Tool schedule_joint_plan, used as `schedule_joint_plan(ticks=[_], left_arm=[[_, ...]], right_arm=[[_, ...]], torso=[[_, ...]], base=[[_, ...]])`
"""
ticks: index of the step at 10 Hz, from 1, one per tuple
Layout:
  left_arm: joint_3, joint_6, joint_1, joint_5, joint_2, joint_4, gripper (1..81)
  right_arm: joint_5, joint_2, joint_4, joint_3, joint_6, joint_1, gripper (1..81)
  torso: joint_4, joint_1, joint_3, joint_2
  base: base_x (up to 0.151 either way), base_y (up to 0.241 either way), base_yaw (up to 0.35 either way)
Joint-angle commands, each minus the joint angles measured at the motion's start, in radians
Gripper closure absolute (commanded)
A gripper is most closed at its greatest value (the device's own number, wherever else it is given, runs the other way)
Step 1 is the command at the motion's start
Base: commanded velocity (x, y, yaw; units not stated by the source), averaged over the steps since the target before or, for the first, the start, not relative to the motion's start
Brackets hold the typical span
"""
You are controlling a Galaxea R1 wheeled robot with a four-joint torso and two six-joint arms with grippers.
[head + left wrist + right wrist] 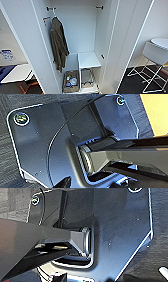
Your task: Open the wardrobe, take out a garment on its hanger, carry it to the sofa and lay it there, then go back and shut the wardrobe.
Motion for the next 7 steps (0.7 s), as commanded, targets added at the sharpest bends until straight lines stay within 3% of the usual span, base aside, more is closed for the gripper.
schedule_joint_plan(ticks=[1, 7], left_arm=[[0.003, 0.003, -0.029, 0.037, 0.006, 0.007, 1.0], [0.003, 0.001, -0.029, 0.031, 0.001, -0.007, 1.0]], right_arm=[[-0.057, 0.007, -0.006, 0.002, -0.003, 0.025, 1.0], [-0.057, 0.006, -0.007, 0.002, -0.006, 0.023, 1.0]], torso=[[0.000, 0.000, 0.000, 0.000], [0.000, 0.000, 0.000, 0.000]], base=[[0.000, 0.000, 0.111], [0.000, 0.000, 0.034]])
